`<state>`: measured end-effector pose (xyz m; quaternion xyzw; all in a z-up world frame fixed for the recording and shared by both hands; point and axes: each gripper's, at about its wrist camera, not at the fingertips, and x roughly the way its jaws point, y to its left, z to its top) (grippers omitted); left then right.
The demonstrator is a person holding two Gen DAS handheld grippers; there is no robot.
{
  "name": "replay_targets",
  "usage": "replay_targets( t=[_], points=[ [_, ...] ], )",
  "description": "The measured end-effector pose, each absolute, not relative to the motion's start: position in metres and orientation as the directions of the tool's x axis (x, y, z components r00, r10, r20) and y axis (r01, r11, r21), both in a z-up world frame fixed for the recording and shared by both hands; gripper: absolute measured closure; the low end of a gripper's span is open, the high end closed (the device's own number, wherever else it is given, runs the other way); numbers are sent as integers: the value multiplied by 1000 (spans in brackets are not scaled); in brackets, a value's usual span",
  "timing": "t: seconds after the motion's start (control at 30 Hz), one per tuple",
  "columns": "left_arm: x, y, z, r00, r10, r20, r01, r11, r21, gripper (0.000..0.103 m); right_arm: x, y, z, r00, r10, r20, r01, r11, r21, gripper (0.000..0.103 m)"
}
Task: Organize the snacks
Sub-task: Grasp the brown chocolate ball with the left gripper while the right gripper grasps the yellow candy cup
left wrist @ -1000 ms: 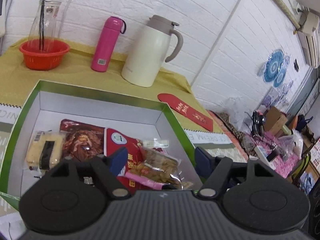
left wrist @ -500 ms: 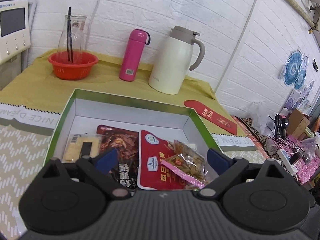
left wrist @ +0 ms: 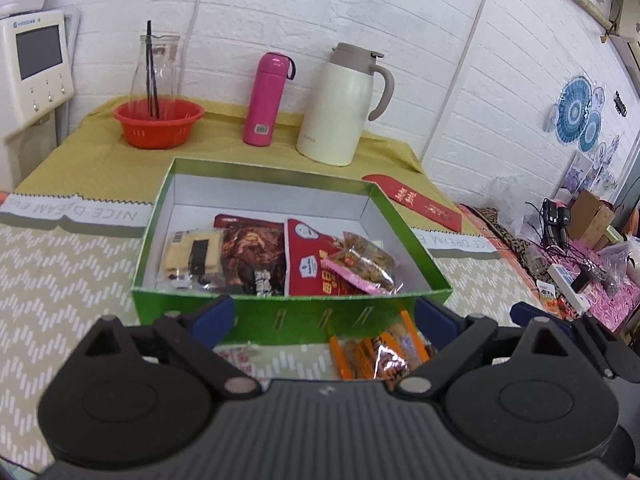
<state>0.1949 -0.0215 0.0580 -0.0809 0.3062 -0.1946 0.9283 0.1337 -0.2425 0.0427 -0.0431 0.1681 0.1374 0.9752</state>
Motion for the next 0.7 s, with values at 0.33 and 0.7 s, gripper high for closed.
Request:
replay_targets(
  t=[0.33, 0.7],
  points=[
    [139, 18, 22, 687, -369, -626, 284, 929, -236, 8, 94, -235, 11, 847, 230, -479, -249, 968, 25, 0],
    [99, 63, -3, 675, -356, -646, 267, 934, -236, 8, 96, -198, 4, 793, 365, -488, -401, 915, 33, 11]
  ],
)
